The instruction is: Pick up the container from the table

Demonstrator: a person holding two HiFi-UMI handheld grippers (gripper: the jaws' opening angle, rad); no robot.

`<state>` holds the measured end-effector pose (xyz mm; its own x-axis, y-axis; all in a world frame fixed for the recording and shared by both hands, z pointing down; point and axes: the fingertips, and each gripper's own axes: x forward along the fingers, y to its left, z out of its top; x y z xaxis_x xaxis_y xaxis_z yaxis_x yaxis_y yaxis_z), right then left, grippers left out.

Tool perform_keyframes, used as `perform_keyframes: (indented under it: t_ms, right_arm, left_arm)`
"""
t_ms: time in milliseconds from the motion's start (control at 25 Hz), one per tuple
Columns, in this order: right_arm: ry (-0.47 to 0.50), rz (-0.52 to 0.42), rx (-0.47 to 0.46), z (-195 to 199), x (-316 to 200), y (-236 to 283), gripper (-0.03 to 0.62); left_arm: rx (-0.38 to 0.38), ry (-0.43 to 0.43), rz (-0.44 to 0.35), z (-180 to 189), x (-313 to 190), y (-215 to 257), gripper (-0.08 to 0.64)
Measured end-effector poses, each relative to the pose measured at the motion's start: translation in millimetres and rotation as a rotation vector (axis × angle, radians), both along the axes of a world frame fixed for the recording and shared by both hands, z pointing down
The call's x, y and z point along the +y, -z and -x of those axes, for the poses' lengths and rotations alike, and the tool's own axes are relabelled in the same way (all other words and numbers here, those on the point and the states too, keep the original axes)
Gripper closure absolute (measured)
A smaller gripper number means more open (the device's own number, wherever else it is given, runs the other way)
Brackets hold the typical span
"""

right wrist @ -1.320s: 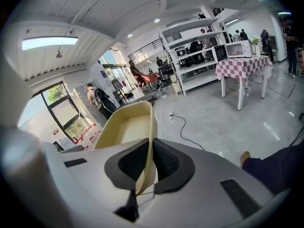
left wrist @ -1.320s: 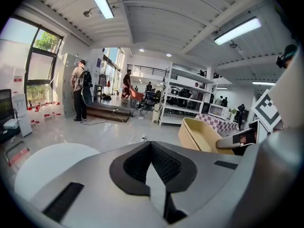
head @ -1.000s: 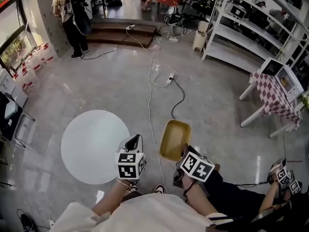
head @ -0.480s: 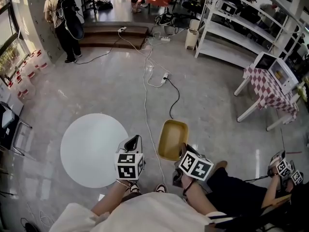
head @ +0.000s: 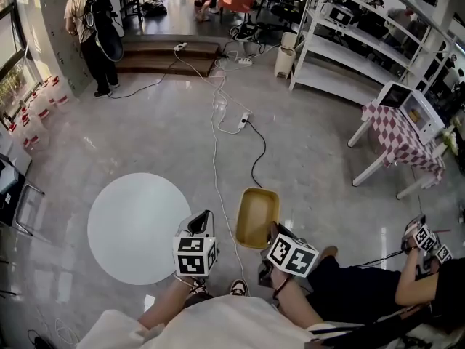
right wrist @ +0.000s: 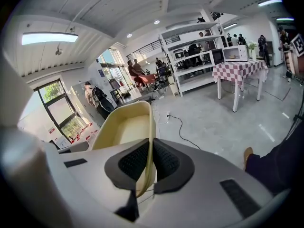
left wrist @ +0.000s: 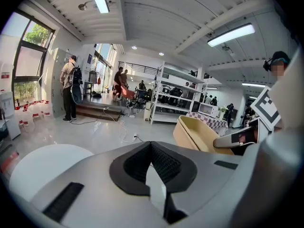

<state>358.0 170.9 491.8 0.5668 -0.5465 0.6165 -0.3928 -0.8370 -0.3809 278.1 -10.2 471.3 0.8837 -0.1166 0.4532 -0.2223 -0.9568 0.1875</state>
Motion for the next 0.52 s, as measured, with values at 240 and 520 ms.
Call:
perform_keyframes:
  t_ms: [240,520]
  right_arm:
    - [0.0,-0.016,-0.008,6.0,-2.4,-0.2,0.552]
    - [0.011,-0.016,0.017,10.0,-1.5,1.6,0.552]
  left_arm:
    - [-0.007,0.009,0.0,8.4,-4.2,-0.7,0.545]
    - [-0.005,0.01,0.006,10.6,-3.2,-4.1,0.545]
